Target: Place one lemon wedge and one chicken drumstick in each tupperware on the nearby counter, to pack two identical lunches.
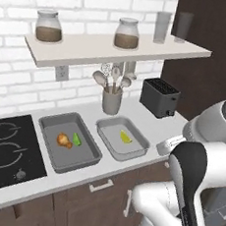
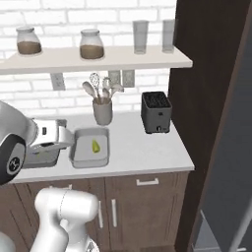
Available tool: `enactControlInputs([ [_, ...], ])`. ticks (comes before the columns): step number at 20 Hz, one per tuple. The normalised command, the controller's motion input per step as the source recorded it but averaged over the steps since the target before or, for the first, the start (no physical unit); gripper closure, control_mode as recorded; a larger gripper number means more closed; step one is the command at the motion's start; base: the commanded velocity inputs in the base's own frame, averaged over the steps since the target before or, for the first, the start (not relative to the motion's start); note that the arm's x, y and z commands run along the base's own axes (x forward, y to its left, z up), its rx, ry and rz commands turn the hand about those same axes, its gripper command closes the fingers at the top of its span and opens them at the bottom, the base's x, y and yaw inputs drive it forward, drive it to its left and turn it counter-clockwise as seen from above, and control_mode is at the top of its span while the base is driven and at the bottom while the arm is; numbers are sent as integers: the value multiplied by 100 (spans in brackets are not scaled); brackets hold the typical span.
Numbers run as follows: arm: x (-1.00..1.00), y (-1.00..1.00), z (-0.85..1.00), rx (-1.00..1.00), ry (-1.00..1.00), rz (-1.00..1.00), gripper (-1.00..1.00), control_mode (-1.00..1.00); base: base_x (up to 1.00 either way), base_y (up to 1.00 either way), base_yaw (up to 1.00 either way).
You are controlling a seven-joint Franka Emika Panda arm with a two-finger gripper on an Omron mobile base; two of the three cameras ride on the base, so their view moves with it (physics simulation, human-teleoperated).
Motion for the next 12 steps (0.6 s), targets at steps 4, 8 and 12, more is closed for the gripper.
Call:
enactControlInputs([
  [4,0,0,0,0,0,0,-100,100,-100,-80,-3],
  [8,0,0,0,0,0,0,-100,100,-86,-99,-5],
  [12,0,0,0,0,0,0,-100,100,-80,-100,-4],
])
